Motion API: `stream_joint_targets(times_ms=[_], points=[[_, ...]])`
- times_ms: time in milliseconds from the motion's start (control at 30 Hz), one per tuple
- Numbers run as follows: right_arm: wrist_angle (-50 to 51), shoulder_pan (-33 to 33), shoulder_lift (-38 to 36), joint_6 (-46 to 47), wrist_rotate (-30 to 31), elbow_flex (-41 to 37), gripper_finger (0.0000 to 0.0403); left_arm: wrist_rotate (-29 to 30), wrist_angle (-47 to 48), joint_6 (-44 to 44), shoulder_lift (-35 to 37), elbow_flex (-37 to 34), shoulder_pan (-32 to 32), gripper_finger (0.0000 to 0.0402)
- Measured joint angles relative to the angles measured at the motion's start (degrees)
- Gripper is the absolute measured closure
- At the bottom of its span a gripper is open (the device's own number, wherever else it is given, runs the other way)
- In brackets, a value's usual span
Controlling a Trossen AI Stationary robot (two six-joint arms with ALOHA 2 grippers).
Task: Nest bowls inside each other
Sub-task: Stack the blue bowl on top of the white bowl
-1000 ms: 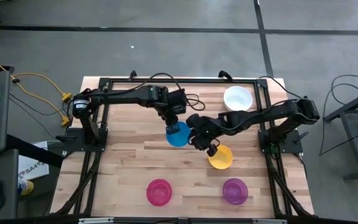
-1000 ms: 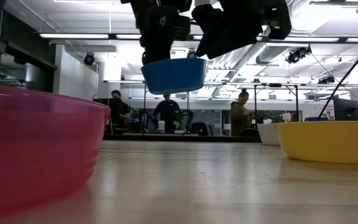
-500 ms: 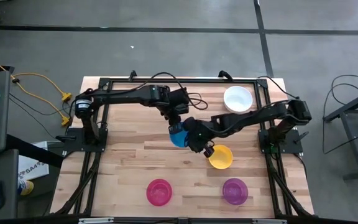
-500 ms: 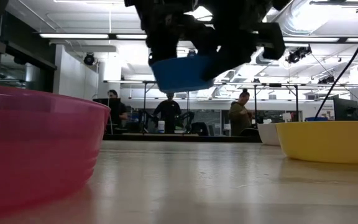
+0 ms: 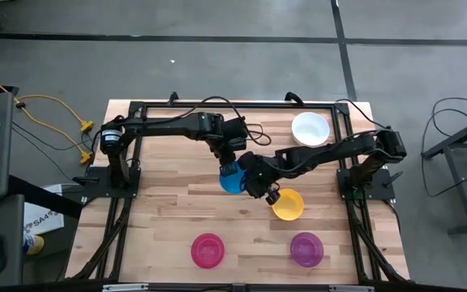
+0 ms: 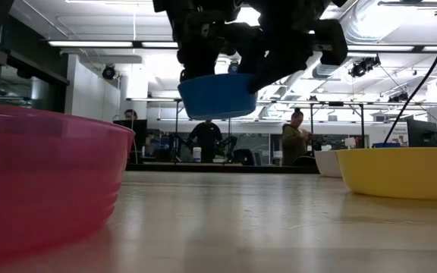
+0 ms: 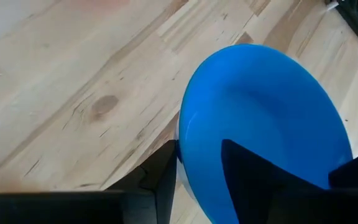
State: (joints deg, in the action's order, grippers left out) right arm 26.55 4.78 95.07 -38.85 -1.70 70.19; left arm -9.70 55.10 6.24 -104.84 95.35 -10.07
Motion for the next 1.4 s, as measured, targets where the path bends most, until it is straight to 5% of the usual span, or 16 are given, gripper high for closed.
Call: stream_joint_targets(times_ms=[1400], points=[[3.6,2.6,0.0,-1.4,4.8,1.9,0.0282,-1.5,0.8,0.7,0.0,0.0,0.0,0.0401]])
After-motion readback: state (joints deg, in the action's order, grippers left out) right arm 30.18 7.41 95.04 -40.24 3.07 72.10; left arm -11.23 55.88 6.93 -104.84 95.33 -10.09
